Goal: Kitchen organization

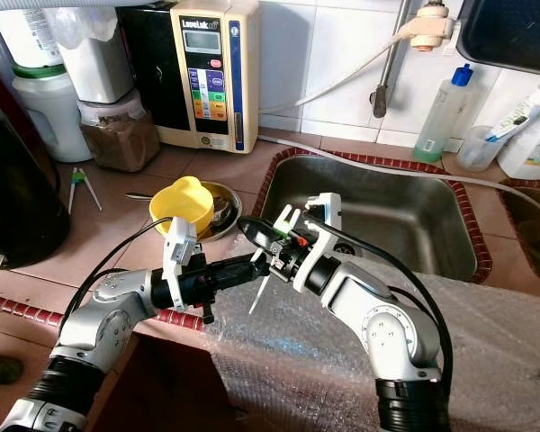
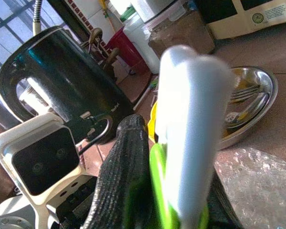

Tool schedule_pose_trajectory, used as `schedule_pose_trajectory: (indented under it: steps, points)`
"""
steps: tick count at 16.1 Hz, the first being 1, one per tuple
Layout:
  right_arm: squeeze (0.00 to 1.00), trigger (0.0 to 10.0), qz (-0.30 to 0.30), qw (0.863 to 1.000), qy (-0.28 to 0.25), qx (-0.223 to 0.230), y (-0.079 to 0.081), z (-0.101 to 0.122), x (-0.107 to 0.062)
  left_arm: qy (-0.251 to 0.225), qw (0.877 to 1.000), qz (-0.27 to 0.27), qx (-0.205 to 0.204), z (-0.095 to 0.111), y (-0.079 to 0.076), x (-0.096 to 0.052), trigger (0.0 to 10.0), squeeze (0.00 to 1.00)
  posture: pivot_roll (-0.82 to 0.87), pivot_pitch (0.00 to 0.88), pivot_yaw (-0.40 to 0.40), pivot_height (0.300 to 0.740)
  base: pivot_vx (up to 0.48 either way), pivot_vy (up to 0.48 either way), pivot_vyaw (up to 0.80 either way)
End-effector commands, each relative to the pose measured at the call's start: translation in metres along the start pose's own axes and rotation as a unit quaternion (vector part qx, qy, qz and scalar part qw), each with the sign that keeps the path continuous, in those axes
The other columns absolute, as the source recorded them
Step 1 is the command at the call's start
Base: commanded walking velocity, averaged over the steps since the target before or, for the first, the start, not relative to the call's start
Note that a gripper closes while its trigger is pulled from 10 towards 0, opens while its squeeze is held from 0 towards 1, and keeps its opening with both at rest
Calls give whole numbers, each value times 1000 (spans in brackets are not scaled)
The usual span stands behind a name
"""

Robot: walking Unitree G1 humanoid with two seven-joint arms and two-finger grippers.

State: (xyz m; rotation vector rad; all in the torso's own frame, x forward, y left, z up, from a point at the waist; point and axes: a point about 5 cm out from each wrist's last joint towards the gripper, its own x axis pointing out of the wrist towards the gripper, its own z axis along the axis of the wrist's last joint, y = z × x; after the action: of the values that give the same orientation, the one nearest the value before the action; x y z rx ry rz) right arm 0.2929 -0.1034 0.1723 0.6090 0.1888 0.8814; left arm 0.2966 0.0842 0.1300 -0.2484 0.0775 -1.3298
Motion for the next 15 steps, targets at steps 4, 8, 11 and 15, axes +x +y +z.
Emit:
schedule_pose_trajectory:
  steps: [4, 8, 11, 15]
  points:
    - [0, 0, -71, 997, -31, -13, -18, 7, -10, -12, 999, -39, 27, 11, -5, 11, 196, 0, 1, 0, 22, 740, 0, 0, 0]
    - [0, 0, -76, 996, -34, -17, -20, 6, -10, -1, 1000, -13, 4, 10, 3, 11, 10000, 1000, 3, 0, 28, 740, 0, 0, 0]
    - [0, 0, -80, 996, -42, -22, -20, 8, -8, -5, 1000, -6, 2, 10, 4, 10, 10000, 1000, 7, 0, 28, 740, 0, 0, 0]
    - [0, 0, -87, 993, -84, -15, -15, 14, -10, -27, 999, 17, 9, 21, 9, 6, 10000, 1000, 13, 0, 26, 740, 0, 0, 0]
